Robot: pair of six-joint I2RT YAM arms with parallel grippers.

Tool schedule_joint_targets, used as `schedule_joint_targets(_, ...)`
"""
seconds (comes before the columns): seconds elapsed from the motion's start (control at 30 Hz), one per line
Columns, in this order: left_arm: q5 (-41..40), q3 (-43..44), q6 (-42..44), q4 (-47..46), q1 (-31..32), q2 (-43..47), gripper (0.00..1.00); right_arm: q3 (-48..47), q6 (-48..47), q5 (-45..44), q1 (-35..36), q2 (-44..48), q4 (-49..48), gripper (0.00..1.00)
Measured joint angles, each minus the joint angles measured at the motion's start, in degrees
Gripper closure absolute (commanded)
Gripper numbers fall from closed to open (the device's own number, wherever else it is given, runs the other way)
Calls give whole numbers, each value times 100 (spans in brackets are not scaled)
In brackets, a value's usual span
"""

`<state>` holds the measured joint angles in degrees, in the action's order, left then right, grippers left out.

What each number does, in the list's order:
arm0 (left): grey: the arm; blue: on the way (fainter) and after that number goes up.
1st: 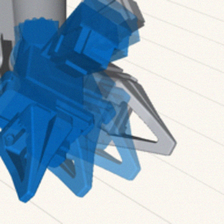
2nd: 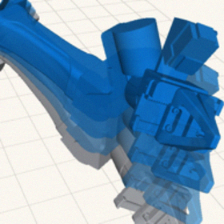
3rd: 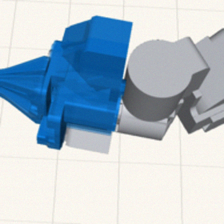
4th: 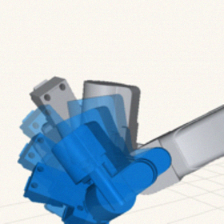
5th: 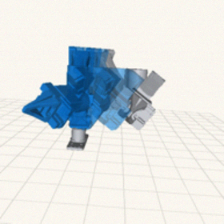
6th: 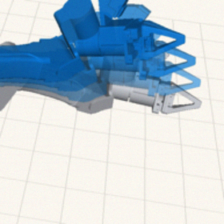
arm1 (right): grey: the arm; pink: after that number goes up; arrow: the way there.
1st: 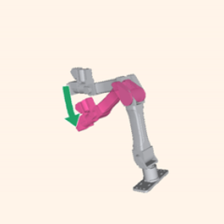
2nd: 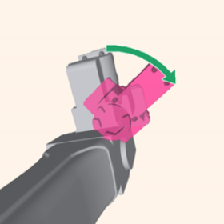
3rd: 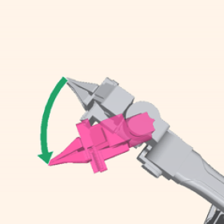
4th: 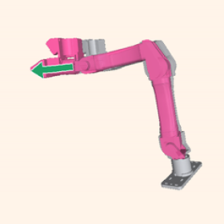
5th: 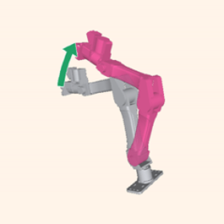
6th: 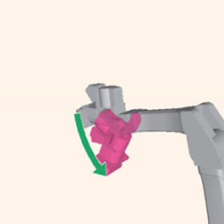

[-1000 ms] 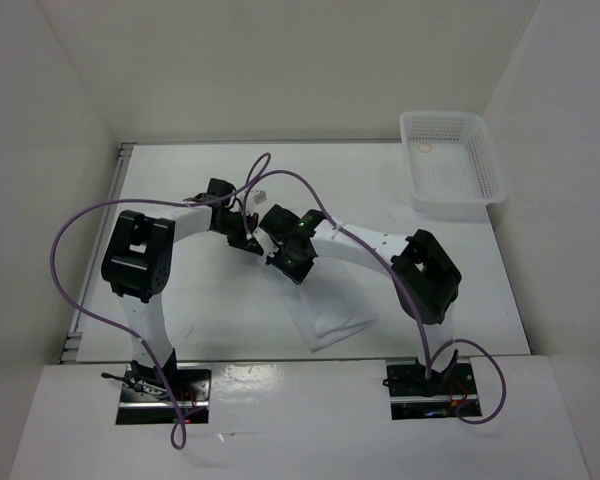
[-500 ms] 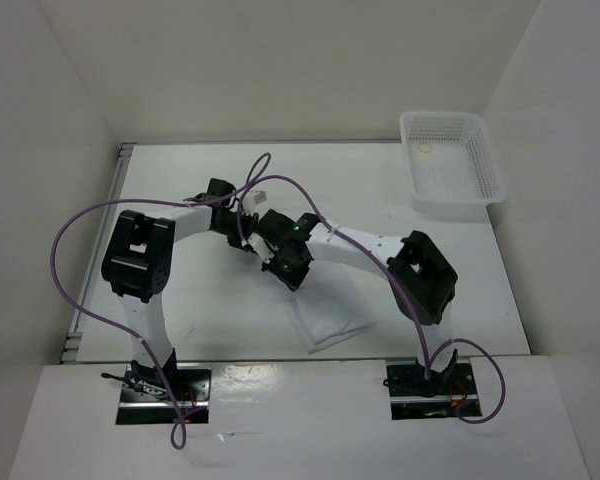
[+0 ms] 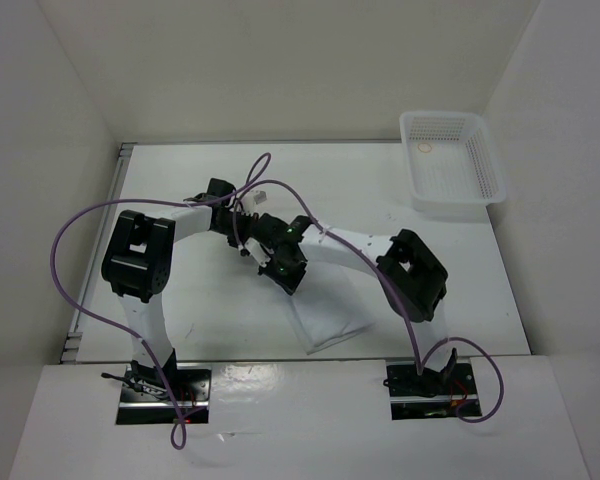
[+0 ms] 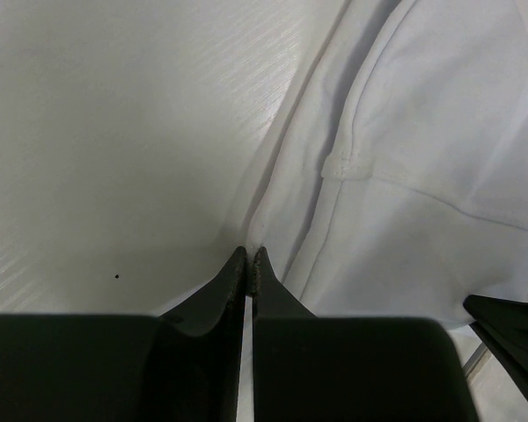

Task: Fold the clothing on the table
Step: Fold the skirt

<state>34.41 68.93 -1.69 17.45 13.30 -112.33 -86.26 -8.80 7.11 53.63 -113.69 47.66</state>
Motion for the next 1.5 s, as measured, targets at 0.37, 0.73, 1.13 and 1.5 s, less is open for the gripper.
schedule_joint_targets(0.37,4,0,0,0,0,0,99,-466,44,116,2,-306,-2,96)
schedule_joint_targets(0.73,35,9,2,15,-2,-11,98,-485,-7,313,105,-476,59,45)
schedule_joint_targets(1.13,37,61,22,398,-688,114,75,-284,-293,350,118,98,195,33)
schedule_joint_targets(1.5,-48,492,133,533,-1453,1541,18,122,-387,369,-632,1493,136,29)
